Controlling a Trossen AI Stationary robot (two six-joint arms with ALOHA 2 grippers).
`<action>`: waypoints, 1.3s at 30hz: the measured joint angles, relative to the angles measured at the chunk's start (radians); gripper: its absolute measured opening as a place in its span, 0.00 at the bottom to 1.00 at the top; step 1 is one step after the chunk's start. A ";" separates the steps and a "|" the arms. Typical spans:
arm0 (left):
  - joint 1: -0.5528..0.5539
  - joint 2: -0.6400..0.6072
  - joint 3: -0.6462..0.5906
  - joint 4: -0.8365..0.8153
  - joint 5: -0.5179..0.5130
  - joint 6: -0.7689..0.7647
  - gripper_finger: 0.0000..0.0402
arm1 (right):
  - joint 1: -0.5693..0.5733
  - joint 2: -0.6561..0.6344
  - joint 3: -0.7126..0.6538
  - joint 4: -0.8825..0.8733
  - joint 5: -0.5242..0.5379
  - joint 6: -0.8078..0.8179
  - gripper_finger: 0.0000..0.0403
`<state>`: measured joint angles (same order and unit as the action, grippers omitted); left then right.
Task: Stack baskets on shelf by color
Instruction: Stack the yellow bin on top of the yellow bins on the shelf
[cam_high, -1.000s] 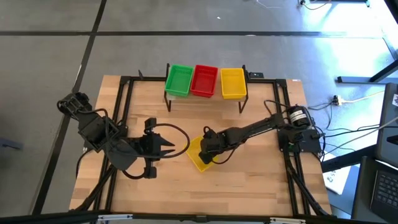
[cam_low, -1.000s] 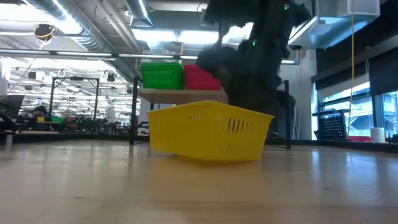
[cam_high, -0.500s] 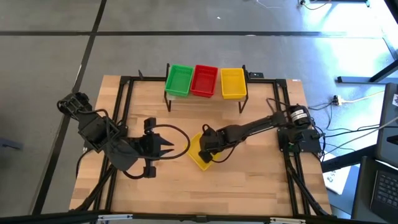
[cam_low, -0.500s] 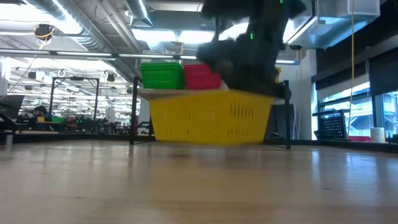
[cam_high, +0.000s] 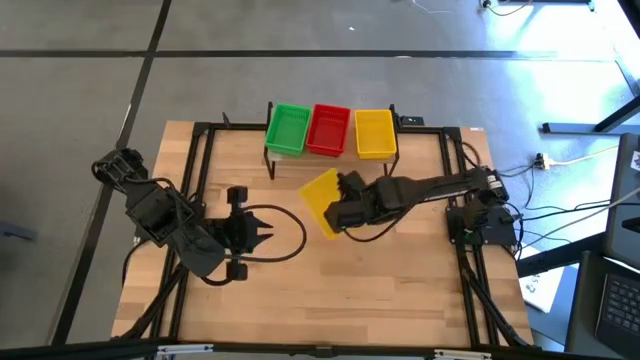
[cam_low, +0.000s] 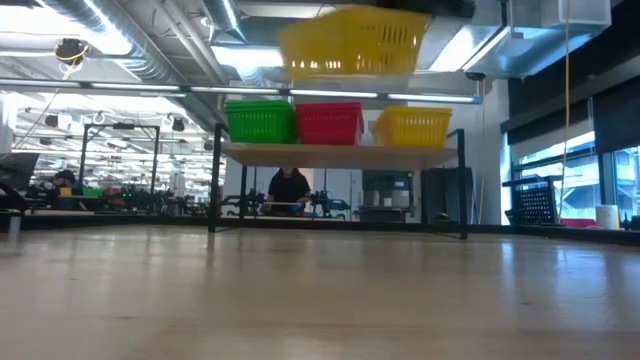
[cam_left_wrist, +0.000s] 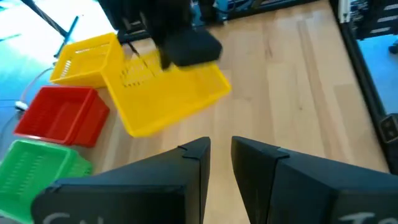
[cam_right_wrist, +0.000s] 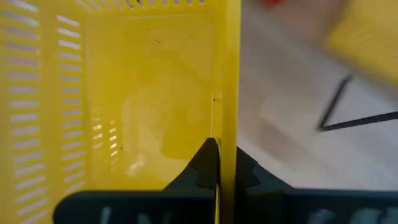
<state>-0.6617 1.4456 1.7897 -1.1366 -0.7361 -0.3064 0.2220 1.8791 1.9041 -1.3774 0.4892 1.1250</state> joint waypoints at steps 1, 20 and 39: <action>0.000 0.000 0.000 -0.004 -0.006 0.003 0.14 | 0.004 -0.001 0.036 -0.041 0.038 0.021 0.00; 0.078 -0.025 0.000 -0.046 -0.114 0.057 0.14 | -0.205 -0.138 0.286 -0.194 0.262 0.088 0.00; 0.159 -0.028 0.000 -0.053 -0.111 0.077 0.14 | -0.672 -0.351 -0.096 -0.015 -0.078 -0.108 0.00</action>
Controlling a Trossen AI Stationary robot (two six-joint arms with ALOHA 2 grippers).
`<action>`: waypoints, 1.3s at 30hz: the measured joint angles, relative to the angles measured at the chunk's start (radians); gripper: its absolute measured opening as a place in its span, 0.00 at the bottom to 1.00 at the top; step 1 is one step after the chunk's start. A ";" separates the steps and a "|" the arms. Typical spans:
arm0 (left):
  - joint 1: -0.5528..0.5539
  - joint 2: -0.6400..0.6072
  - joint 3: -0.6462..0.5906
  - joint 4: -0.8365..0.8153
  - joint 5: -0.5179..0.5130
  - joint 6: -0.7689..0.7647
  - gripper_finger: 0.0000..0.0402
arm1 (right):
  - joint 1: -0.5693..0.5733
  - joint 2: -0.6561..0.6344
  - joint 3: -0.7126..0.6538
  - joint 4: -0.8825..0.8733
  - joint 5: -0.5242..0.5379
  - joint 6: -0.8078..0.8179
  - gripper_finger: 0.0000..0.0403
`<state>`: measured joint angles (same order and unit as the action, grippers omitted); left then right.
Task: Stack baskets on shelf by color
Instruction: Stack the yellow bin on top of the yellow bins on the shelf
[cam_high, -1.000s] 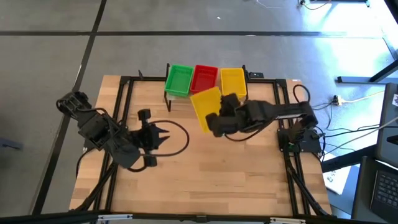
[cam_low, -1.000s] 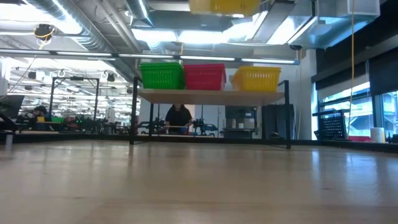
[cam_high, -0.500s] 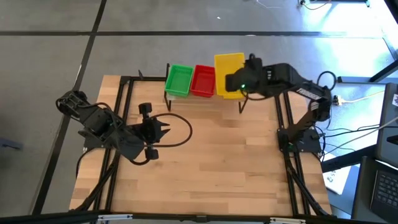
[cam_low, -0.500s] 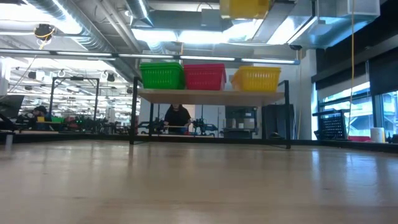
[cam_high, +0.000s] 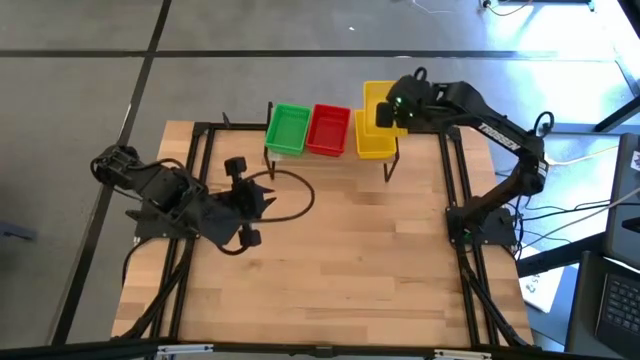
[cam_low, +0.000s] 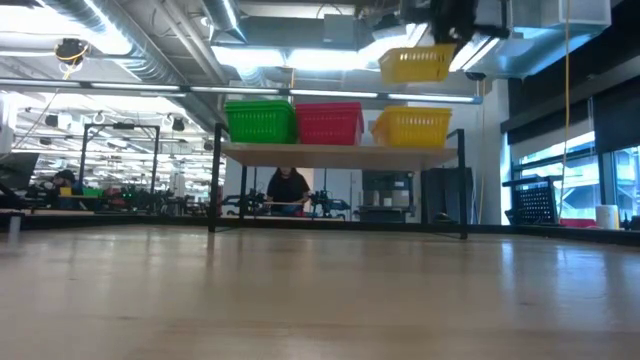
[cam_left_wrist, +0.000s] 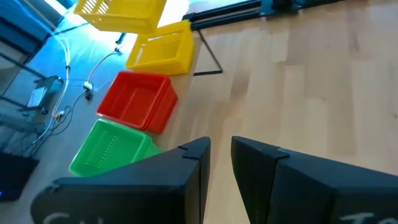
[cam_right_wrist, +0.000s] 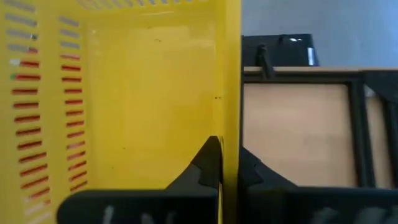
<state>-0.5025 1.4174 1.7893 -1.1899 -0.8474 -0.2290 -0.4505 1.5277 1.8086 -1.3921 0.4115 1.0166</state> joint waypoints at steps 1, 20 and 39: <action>0.009 0.000 0.000 0.000 0.000 -0.002 0.14 | -0.023 0.001 -0.016 0.029 -0.019 -0.030 0.00; 0.124 0.000 0.000 0.001 0.000 -0.030 0.14 | -0.167 0.006 -0.296 0.294 -0.250 -0.140 0.00; 0.157 0.000 0.000 0.001 0.000 -0.024 0.14 | -0.161 -0.052 -0.297 0.304 -0.297 -0.182 0.12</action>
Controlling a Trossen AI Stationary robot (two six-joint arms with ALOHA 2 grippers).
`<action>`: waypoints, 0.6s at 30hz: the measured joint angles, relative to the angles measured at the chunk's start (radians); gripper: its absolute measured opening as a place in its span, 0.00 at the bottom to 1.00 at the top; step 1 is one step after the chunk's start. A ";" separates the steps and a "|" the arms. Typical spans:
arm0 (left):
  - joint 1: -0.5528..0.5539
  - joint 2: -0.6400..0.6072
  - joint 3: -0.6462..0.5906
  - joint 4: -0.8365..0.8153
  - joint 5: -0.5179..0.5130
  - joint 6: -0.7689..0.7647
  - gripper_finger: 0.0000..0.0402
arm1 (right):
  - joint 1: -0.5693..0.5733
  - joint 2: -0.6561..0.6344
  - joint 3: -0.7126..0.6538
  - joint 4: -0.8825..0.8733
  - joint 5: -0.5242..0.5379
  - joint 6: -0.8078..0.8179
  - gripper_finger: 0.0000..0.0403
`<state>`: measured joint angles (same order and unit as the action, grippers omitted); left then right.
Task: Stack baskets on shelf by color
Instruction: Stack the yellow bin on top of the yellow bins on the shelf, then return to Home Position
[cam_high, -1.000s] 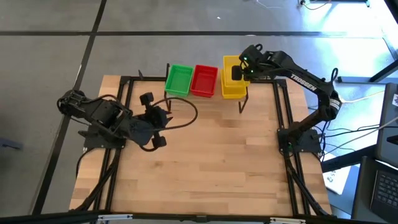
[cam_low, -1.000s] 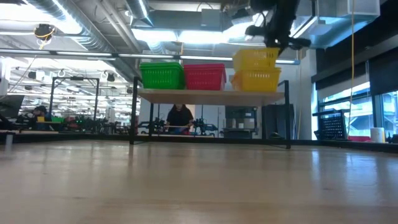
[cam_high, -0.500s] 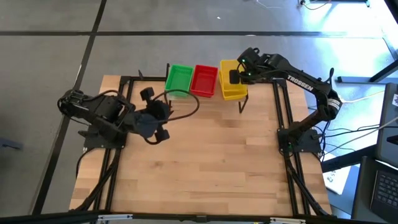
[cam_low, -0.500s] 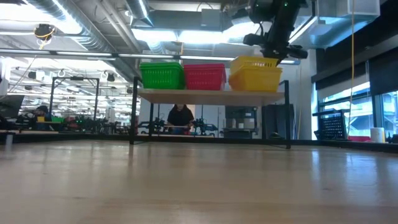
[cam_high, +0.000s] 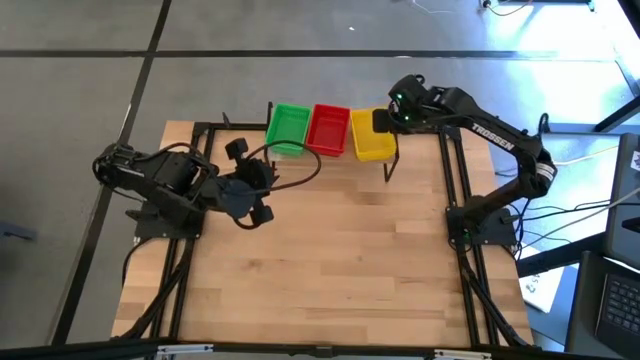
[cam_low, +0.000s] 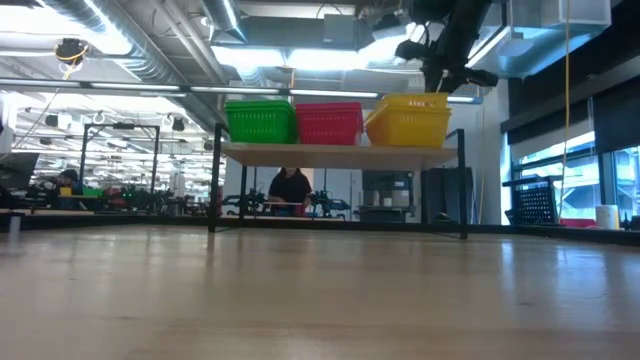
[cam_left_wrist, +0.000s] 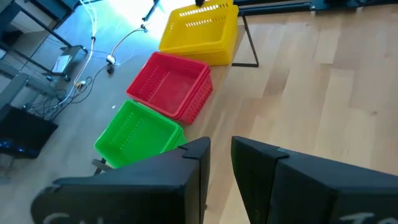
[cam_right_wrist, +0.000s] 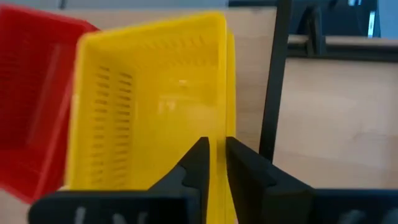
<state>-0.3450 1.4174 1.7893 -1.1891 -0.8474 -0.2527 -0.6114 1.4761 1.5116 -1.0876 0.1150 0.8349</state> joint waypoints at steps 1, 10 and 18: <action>0.000 0.000 0.000 0.000 0.000 0.000 0.14 | 0.006 -0.012 0.000 0.003 0.017 0.000 0.12; 0.000 0.000 0.000 -0.043 0.000 0.000 0.14 | 0.096 -0.139 0.002 0.084 0.166 -0.151 0.12; -0.018 -0.043 0.002 -0.155 0.053 -0.049 0.14 | 0.344 -0.302 0.002 0.238 0.141 -0.439 0.12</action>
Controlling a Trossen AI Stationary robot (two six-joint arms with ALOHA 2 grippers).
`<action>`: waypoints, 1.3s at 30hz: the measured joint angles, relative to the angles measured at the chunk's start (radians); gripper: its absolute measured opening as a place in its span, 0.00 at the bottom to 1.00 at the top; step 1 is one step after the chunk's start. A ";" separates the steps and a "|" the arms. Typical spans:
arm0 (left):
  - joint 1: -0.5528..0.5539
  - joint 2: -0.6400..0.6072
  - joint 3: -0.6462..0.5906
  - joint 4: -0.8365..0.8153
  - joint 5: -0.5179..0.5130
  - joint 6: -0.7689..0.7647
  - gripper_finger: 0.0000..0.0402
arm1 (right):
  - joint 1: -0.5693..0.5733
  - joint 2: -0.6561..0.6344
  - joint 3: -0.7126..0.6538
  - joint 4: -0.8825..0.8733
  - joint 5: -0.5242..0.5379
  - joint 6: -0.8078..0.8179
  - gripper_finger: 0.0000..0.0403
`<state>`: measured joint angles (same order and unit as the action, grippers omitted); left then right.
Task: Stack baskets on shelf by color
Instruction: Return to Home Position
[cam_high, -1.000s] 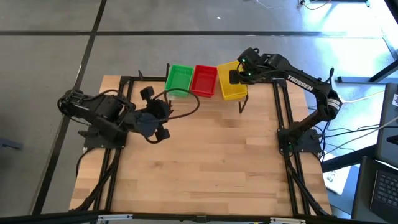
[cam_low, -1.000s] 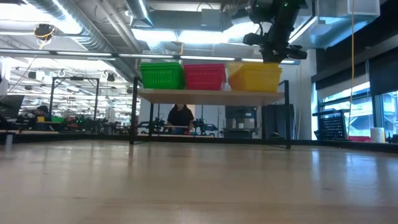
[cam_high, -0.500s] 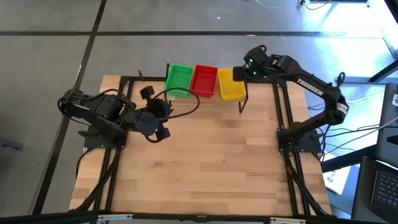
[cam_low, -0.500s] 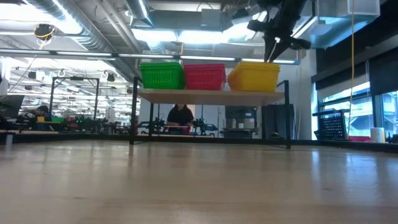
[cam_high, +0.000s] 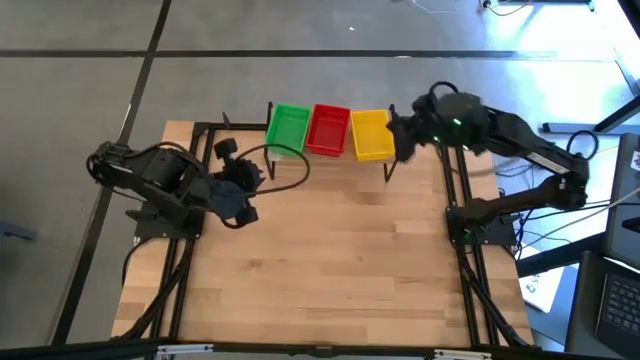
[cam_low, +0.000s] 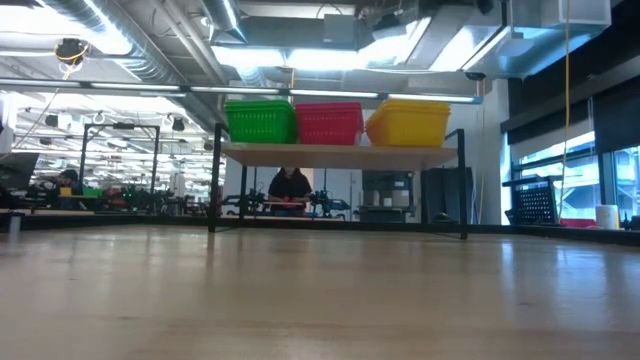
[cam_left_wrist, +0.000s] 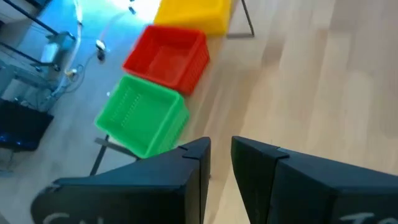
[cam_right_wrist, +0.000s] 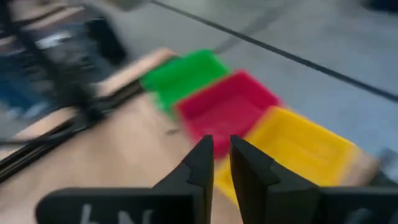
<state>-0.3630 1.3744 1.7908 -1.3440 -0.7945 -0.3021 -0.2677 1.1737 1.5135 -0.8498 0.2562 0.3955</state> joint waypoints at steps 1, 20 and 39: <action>0.000 0.002 -0.001 -0.014 0.014 -0.001 0.14 | 0.037 -0.017 0.000 0.013 -0.015 -0.031 0.12; 0.003 -0.157 -0.002 -0.227 0.054 -0.114 0.01 | 0.422 -0.120 0.000 0.023 0.039 -0.270 0.01; -0.150 -0.694 -0.481 0.127 0.052 -0.177 0.00 | 0.533 -0.442 -0.265 0.040 0.068 -0.135 0.01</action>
<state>-0.5130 0.6802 1.3096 -1.2172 -0.7420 -0.4788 0.2653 0.7317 1.2487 -0.8097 0.3243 0.2609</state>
